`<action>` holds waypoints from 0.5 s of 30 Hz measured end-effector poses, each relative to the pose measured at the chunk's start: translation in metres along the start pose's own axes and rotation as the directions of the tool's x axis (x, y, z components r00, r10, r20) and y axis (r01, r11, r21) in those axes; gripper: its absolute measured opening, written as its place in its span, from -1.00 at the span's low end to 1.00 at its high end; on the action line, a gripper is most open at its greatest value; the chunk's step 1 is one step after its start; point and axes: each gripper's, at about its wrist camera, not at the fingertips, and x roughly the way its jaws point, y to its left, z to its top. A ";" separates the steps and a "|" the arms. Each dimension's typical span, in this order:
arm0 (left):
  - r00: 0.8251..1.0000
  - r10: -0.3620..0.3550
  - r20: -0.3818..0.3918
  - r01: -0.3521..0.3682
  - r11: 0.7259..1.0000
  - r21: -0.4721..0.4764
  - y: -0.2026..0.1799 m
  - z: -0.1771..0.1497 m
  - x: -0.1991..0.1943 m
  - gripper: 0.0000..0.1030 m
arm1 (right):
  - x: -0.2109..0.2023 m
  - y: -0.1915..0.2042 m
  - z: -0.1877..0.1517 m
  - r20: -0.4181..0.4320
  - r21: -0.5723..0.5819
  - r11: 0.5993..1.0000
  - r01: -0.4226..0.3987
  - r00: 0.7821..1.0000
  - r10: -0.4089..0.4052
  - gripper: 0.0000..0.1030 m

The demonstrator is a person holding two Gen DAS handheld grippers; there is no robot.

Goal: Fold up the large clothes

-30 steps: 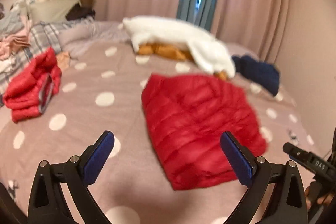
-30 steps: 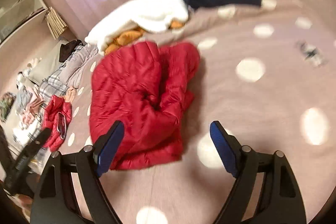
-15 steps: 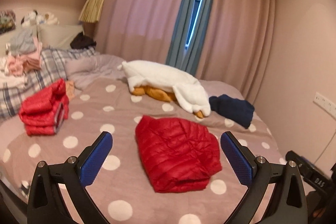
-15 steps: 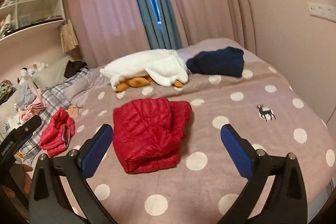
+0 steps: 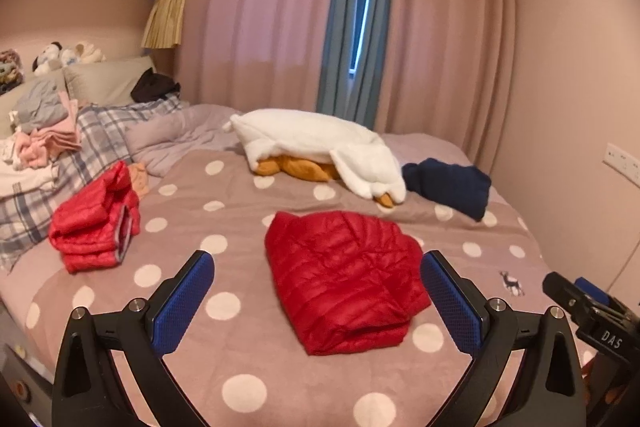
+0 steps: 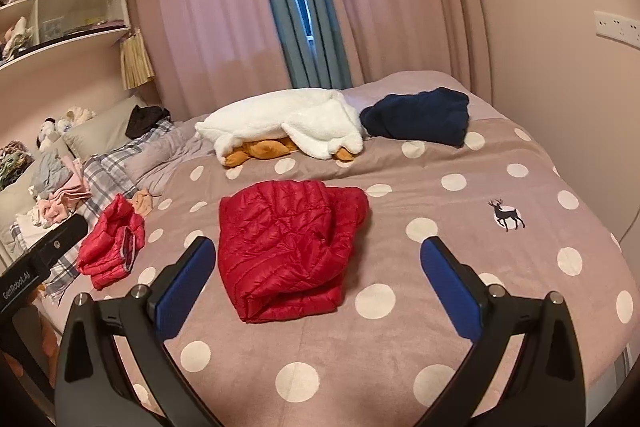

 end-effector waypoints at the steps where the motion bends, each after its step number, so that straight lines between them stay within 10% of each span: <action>1: 1.000 0.019 0.003 -0.019 1.000 0.000 0.000 0.000 0.000 0.98 | 0.000 -0.001 0.000 -0.005 0.005 1.000 0.006 1.000 -0.006 0.99; 15: 0.998 0.057 0.011 -0.057 0.998 0.033 -0.006 0.000 -0.007 0.98 | 0.001 -0.003 -0.001 -0.023 0.028 0.999 0.028 0.999 -0.027 0.99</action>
